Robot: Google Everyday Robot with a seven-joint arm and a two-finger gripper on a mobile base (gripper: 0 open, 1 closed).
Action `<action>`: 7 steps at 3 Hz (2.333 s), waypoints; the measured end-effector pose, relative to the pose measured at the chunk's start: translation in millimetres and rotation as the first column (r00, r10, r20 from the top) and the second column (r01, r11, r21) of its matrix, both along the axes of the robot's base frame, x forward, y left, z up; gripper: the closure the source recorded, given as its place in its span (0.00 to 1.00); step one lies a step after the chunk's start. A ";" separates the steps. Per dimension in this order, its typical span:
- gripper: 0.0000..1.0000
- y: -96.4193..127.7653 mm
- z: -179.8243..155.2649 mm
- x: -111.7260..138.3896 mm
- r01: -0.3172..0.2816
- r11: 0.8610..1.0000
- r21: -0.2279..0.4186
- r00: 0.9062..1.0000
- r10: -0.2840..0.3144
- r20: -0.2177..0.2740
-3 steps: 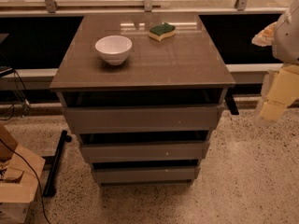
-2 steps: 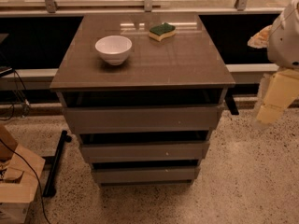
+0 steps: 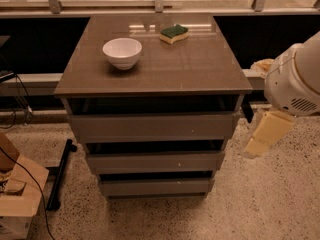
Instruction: Open middle drawer
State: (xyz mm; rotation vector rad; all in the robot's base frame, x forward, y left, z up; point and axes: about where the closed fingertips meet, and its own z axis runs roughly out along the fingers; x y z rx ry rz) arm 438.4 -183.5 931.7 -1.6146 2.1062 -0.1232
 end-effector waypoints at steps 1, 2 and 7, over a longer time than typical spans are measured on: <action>0.00 0.8 4.7 2.9 -0.003 1.000 -0.005 1.000 0.003 0.013; 0.00 2.2 1.3 4.1 0.019 1.000 -0.014 1.000 -0.018 0.014; 0.00 4.8 -181.1 15.8 0.108 0.916 0.386 0.980 -0.033 -0.195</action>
Offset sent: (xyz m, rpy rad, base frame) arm 0.0068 0.0016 -0.0027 -0.0234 -0.0184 -0.0510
